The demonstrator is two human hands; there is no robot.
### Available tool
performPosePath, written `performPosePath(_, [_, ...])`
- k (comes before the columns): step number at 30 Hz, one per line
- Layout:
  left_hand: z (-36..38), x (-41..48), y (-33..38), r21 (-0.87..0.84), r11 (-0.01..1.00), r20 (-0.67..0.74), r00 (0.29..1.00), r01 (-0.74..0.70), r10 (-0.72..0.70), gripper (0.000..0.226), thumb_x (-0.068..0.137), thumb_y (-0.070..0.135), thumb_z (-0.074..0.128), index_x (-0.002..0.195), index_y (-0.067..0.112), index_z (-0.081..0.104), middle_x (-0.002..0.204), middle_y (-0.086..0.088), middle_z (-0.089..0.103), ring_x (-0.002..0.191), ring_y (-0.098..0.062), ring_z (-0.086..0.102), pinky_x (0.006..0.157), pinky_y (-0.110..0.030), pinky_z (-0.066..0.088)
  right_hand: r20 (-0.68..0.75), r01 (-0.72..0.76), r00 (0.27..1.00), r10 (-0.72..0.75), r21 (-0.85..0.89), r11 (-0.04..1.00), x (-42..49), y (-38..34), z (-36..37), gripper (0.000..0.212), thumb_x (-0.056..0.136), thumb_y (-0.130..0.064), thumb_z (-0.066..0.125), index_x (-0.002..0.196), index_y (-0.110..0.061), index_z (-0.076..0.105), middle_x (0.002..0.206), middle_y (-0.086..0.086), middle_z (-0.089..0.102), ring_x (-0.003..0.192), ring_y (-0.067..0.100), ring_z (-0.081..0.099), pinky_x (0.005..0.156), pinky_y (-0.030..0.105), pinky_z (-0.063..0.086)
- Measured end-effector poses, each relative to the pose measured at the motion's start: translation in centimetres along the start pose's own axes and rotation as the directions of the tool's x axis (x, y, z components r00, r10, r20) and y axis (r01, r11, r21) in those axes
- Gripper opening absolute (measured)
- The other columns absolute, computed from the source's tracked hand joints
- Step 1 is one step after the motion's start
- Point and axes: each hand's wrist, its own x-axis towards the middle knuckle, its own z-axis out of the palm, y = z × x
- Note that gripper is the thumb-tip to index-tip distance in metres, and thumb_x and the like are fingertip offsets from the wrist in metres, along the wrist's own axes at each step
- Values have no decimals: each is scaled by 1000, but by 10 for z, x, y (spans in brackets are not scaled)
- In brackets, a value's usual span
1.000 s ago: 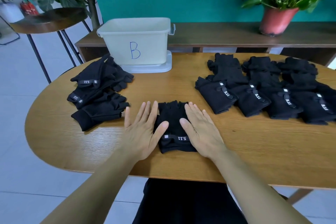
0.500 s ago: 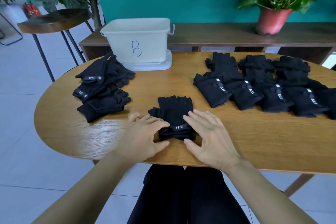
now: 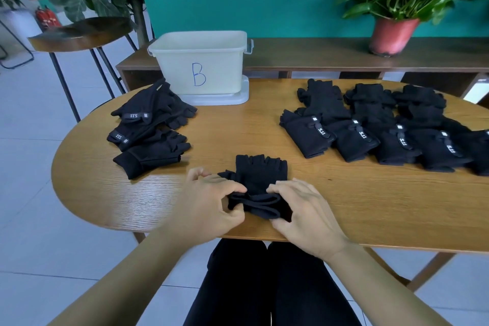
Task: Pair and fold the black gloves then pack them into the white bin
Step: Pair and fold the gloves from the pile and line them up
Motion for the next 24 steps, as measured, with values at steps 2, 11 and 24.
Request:
performPosePath(2, [-4,-7,0,40,997,103,992,-71,67,60,72,57,59,124,29,66,128,18,62,124,0,50,109,-25,10,-30,-11,999,12,46,999,-4,1,2,37,76,-32,67,111,-19,67,114,-5,70,114,13,61,109,39,38])
performPosePath(11, [17,1,-18,-48,998,20,999,37,-36,21,93,51,46,109,41,55,85,39,58,87,18,54,116,-30,10,-7,-275,958,287,266,924,-4,0,-6,36,89,-30,68,123,-33,59,114,-21,63,111,1,49,92,12,37])
performPosePath(24, [42,59,-16,-13,873,8,873,488,-488,34,101,47,41,75,30,57,58,7,55,66,-10,52,101,-39,28,-73,-702,681,729,221,677,71,2,0,30,96,-46,55,77,-24,61,61,-8,57,62,12,54,57,27,40])
